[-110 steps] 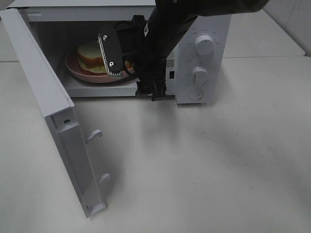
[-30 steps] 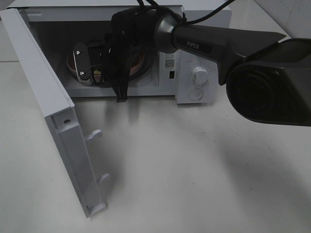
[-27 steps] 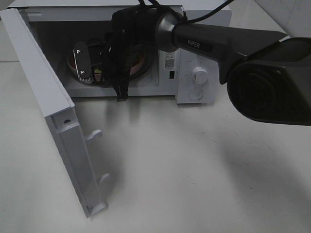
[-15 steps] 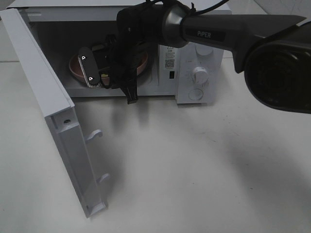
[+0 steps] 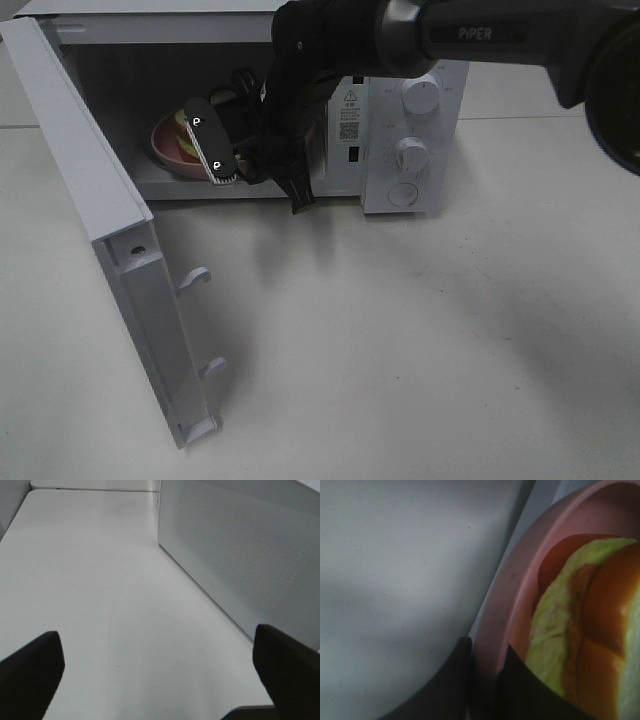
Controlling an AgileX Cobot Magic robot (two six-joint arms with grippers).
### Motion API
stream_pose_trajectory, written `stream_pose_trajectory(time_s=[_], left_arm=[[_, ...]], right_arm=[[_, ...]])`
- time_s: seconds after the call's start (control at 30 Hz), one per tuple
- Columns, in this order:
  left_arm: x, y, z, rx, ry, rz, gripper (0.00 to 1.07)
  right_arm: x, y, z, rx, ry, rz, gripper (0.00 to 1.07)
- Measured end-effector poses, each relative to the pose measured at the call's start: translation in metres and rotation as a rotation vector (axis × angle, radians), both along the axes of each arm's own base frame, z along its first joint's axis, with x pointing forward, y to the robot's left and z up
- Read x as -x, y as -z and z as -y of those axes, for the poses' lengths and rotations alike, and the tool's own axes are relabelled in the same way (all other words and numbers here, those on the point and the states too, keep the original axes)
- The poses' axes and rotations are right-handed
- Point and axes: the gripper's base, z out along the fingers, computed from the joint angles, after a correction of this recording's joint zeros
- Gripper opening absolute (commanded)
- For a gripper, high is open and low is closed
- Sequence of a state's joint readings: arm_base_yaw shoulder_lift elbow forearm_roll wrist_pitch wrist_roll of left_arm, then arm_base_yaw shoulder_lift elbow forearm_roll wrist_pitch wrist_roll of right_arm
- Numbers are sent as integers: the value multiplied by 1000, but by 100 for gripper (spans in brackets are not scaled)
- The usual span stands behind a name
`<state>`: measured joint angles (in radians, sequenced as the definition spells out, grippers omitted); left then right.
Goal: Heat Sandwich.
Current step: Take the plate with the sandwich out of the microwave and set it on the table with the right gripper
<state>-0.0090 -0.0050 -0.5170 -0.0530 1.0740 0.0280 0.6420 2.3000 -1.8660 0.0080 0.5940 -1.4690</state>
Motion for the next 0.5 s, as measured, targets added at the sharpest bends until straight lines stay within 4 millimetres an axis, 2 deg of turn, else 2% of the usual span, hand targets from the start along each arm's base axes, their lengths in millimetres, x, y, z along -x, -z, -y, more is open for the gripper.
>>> stream_pose_trajectory(time_s=[0.5], left_arm=[[0,0,0,0,0,0,97]], right_arm=[[35,-9,23,-44,-129,8,0]])
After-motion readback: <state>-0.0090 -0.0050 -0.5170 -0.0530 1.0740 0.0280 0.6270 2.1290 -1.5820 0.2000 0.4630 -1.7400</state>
